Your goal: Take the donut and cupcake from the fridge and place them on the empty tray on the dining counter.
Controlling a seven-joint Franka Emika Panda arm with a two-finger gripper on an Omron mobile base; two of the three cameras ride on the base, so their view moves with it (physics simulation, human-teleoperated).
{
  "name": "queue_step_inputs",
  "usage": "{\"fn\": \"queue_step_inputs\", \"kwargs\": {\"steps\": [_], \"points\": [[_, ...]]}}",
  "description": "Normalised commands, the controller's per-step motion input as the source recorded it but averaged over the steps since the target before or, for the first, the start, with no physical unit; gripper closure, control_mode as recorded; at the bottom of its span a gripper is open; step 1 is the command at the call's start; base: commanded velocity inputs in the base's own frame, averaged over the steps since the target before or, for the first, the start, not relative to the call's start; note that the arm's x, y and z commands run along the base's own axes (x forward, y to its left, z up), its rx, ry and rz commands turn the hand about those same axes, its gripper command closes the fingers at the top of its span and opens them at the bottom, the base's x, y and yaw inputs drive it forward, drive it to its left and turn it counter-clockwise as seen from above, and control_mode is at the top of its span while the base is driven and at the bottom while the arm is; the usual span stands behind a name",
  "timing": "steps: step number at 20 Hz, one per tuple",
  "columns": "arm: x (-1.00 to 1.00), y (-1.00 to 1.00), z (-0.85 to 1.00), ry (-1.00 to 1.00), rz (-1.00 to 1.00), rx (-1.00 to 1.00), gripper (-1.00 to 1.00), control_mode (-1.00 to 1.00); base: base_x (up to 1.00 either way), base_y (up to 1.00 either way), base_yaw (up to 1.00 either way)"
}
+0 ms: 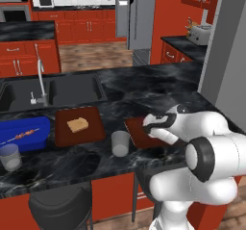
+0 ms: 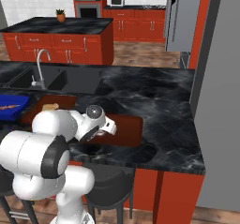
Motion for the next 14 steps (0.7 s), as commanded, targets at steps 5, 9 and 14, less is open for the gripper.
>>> {"fn": "queue_step_inputs", "kwargs": {"steps": [5,9,14], "points": [[-0.47,-0.01,1.00,0.01,-0.01,-0.02,-1.00,-1.00,0.00,0.00,0.00],[-1.00,-0.04,1.00,0.16,0.05,-0.03,-1.00,-1.00,0.00,0.00,0.00],[-1.00,-0.01,1.00,0.16,0.11,-0.04,-1.00,-1.00,0.00,0.00,0.00]]}}
